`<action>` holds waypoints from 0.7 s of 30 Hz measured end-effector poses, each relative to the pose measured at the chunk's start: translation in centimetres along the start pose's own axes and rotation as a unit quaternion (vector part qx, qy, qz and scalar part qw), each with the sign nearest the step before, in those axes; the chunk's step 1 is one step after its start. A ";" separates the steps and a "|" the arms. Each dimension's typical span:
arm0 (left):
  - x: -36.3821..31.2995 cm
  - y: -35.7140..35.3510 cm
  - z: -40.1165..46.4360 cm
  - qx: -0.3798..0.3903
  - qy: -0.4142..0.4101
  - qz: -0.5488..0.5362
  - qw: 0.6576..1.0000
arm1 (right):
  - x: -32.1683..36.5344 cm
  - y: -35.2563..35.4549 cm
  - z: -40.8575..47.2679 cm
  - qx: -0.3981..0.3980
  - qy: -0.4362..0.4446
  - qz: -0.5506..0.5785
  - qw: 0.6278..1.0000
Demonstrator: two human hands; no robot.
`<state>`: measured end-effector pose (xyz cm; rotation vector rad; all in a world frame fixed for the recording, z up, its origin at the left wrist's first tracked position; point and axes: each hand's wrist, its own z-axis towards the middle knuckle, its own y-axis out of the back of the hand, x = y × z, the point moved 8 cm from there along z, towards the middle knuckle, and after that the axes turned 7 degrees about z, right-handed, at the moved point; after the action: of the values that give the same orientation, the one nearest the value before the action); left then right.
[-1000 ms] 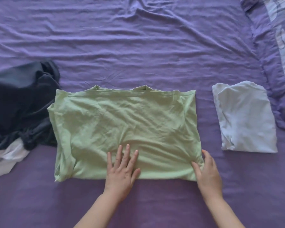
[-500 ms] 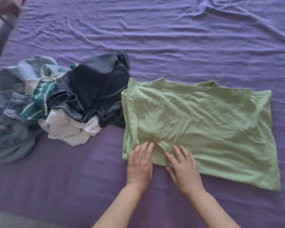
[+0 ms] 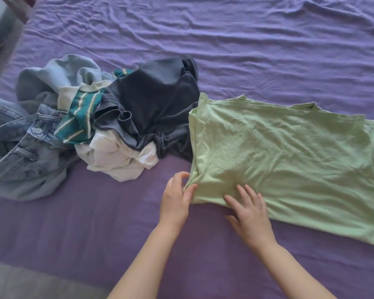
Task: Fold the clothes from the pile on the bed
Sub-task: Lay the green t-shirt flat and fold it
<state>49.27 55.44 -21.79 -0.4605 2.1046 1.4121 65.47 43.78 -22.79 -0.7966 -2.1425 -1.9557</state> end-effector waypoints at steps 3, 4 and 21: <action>0.7 -0.8 1.2 0.060 0.042 0.030 0.997 | 0.4 0.4 0.4 -0.036 -0.006 -0.001 0.999; 0.8 -1.1 1.4 0.070 0.059 0.059 0.994 | 0.3 0.7 0.5 -0.054 -0.007 0.008 0.998; 1.1 -1.8 0.6 0.019 0.059 0.069 0.996 | -1.5 2.0 -1.3 -0.004 0.065 0.083 0.994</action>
<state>49.57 55.31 -23.97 -0.4000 2.2930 1.4509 67.30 42.14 -21.47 -0.7962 -1.9314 -1.8793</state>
